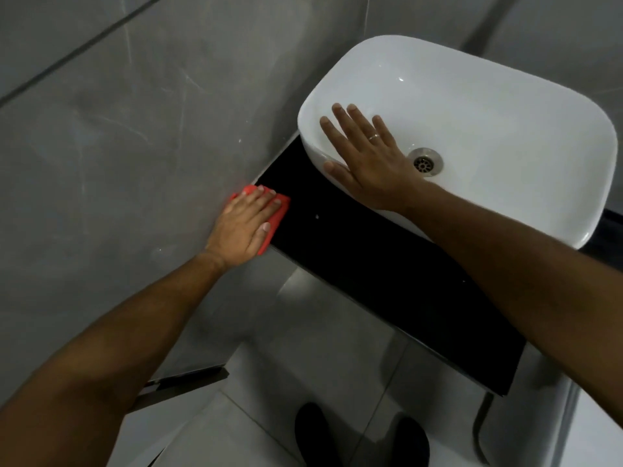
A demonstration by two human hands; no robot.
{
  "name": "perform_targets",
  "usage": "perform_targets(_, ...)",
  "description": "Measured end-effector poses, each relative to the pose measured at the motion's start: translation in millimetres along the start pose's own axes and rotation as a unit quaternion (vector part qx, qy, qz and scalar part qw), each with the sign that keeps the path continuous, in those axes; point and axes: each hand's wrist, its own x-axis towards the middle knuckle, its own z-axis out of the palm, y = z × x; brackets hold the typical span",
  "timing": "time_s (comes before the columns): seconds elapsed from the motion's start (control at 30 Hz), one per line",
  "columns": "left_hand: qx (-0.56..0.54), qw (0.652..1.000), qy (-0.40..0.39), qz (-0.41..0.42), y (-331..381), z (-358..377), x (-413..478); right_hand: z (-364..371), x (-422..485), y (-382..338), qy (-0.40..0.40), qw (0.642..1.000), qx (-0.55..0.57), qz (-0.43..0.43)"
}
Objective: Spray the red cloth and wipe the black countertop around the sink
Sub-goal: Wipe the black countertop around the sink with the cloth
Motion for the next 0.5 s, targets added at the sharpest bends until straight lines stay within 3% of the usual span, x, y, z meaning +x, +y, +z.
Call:
perform_targets(0.17,-0.009,0.998,0.064,0.013,46,27,-5,-1,-14,7,0.059,0.996,0.053,0.036)
perform_targets(0.33,-0.006,1.000,0.024,0.011,87,35,-15,-3,-32,14,0.044,0.998,0.036,0.022)
perform_targets(0.43,0.009,0.990,-0.060,0.130,64,13,-8,-7,-40,16,0.033,0.999,0.018,0.012)
perform_targets(0.5,0.050,0.965,-0.114,0.232,36,-7,4,-9,-44,16,0.033,0.999,0.011,0.009)
